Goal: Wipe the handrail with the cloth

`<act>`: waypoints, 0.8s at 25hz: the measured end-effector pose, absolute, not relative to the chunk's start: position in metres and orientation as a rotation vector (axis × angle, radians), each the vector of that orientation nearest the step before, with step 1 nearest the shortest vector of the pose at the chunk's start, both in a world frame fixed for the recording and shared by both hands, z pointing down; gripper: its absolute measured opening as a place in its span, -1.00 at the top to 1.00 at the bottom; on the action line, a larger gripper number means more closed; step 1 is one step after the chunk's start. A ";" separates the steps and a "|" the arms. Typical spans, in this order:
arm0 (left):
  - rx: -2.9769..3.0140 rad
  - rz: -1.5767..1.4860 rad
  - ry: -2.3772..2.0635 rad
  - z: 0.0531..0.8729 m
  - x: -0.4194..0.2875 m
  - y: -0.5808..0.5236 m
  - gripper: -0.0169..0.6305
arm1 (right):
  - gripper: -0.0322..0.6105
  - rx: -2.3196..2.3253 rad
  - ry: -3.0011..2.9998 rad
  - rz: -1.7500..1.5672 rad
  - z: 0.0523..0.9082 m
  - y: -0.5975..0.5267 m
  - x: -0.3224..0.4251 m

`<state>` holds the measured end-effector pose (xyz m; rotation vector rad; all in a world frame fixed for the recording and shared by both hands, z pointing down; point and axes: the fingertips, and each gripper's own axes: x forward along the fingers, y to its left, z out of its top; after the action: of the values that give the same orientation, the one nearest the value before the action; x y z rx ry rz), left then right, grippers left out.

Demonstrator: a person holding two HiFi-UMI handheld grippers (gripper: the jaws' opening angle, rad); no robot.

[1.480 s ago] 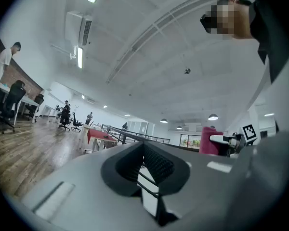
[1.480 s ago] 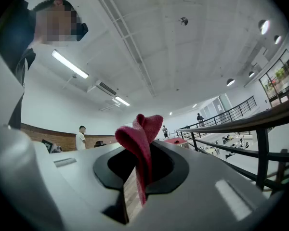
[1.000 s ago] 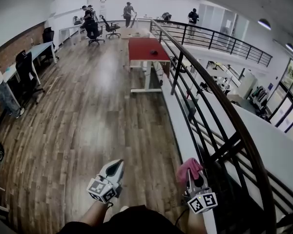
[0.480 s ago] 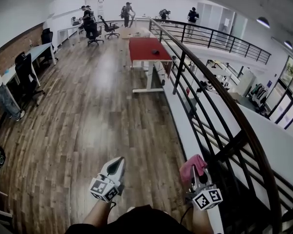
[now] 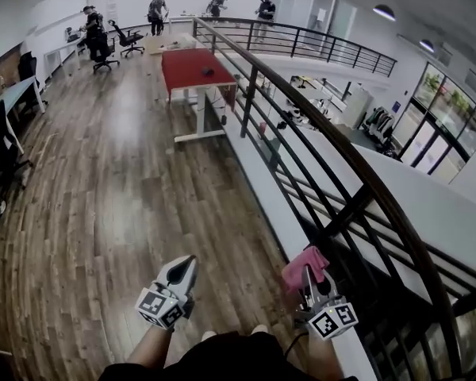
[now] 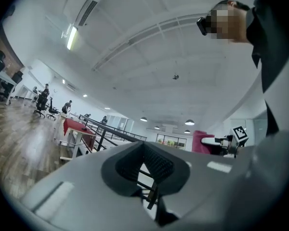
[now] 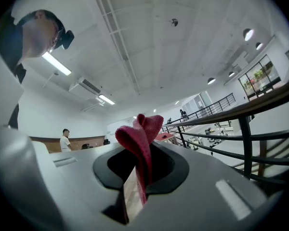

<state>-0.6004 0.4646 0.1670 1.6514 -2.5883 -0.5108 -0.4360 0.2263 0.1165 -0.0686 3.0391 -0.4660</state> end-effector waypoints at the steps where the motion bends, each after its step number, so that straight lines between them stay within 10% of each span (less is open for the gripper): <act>1: 1.668 -0.510 -2.573 0.167 -0.600 0.460 0.95 | 0.74 -0.093 3.022 -0.484 0.112 0.223 -0.431; 20: 1.941 -0.479 -2.455 0.125 -0.586 0.296 0.95 | 0.74 -0.274 2.897 -0.402 0.087 0.090 -0.416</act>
<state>-0.5863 0.2963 0.1252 1.9412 -2.4550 -0.4785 -0.4156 0.0896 0.0868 -0.2738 2.8971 -0.4022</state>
